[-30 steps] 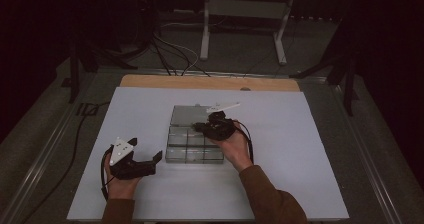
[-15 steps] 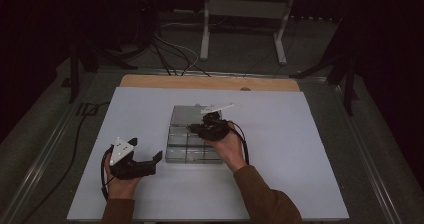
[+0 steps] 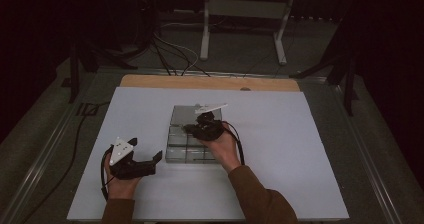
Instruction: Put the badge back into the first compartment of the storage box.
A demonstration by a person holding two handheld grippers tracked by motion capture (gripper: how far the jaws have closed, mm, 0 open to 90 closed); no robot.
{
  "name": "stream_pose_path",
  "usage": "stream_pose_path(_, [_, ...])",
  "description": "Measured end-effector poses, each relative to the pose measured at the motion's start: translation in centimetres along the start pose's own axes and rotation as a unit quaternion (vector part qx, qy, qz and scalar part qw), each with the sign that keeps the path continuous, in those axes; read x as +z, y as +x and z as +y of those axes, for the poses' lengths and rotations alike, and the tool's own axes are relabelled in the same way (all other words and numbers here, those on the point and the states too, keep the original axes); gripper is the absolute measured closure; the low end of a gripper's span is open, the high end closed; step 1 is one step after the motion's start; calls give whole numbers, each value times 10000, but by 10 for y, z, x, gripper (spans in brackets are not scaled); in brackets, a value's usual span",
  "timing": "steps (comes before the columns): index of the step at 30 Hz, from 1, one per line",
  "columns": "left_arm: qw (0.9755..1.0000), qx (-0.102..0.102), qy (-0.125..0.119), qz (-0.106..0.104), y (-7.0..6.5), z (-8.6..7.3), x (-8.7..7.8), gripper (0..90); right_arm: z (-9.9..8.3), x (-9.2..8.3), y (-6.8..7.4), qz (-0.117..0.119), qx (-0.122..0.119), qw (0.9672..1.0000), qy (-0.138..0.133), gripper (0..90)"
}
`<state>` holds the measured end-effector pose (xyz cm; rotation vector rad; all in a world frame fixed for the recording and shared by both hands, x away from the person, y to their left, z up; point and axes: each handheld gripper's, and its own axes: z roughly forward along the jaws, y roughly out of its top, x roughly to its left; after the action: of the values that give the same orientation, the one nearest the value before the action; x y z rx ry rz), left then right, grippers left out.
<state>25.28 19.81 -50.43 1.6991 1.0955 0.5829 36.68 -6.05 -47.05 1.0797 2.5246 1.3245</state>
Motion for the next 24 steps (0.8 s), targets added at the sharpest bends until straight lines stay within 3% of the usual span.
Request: stream_pose_path(24, [10000, -11, -18, 1, 1, 0, -1, 13, -1, 24, 8, -64, 29, 9996, 284, 870])
